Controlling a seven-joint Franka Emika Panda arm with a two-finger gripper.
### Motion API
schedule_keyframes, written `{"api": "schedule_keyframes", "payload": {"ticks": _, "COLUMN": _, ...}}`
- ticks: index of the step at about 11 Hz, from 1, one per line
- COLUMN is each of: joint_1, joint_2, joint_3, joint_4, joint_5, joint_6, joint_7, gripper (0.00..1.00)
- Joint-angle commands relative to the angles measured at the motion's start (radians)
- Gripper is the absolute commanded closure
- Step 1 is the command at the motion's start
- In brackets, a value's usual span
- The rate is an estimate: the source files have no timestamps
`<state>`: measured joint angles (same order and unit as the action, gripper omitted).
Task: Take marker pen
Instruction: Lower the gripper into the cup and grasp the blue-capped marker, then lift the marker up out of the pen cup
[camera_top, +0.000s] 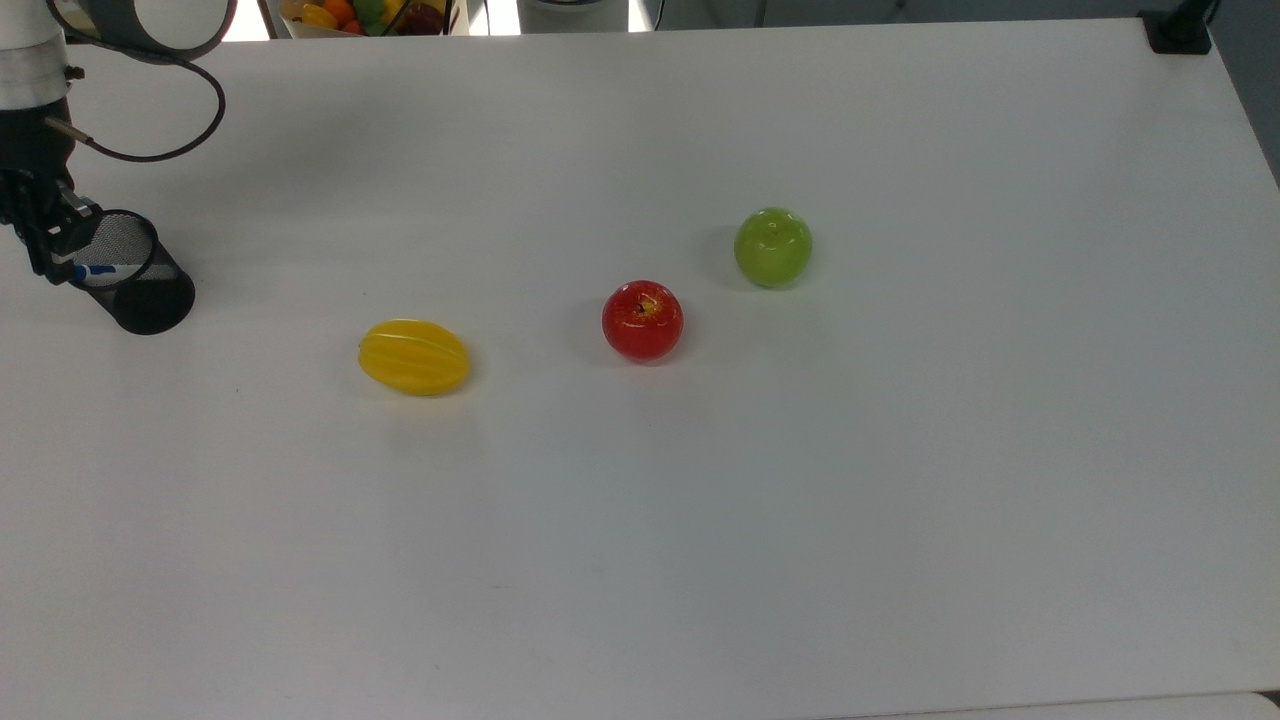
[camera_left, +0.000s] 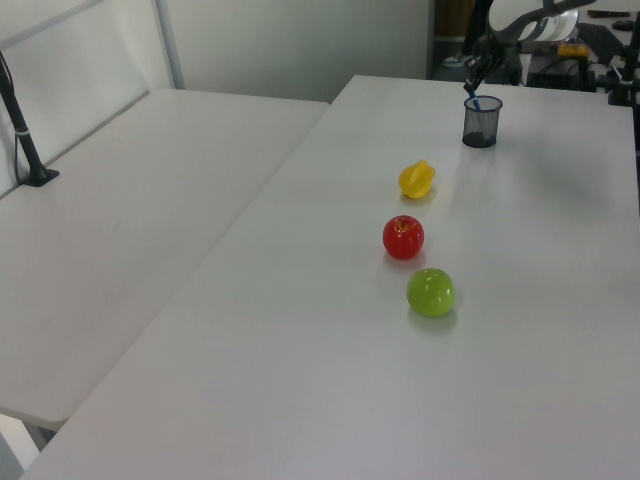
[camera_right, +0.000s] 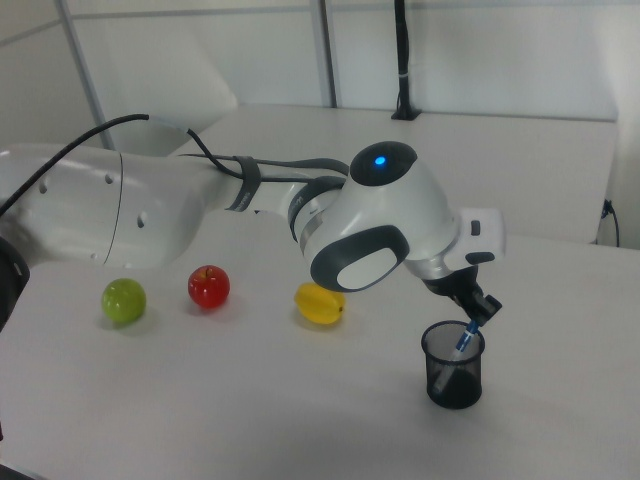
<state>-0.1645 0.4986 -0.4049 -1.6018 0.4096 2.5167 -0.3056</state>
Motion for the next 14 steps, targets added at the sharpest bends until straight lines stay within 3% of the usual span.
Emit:
{"api": "schedule_keyframes", "payload": {"ticks": 1, "joint_1": 0.003, "joint_2": 0.0, "joint_3": -0.002, "joint_4": -0.001, "joint_5": -0.008, "joint_6": 0.019, "joint_7": -0.021, "gripper": 0.89}}
{"api": "schedule_keyframes", "payload": {"ticks": 6, "joint_1": 0.003, "joint_2": -0.024, "joint_3": -0.003, "joint_4": 0.009, "joint_5": -0.008, "joint_6": 0.017, "joint_7": -0.02, "gripper": 0.91}}
{"api": "schedule_keyframes", "payload": {"ticks": 12, "joint_1": 0.008, "joint_2": -0.136, "joint_3": -0.005, "joint_4": 0.023, "joint_5": 0.0, "joint_6": 0.017, "joint_7": -0.018, "gripper": 0.91}}
{"api": "schedule_keyframes", "payload": {"ticks": 14, "joint_1": 0.049, "joint_2": -0.185, "joint_3": -0.015, "joint_4": 0.023, "joint_5": 0.001, "joint_6": 0.01, "joint_7": -0.018, "gripper": 0.91}}
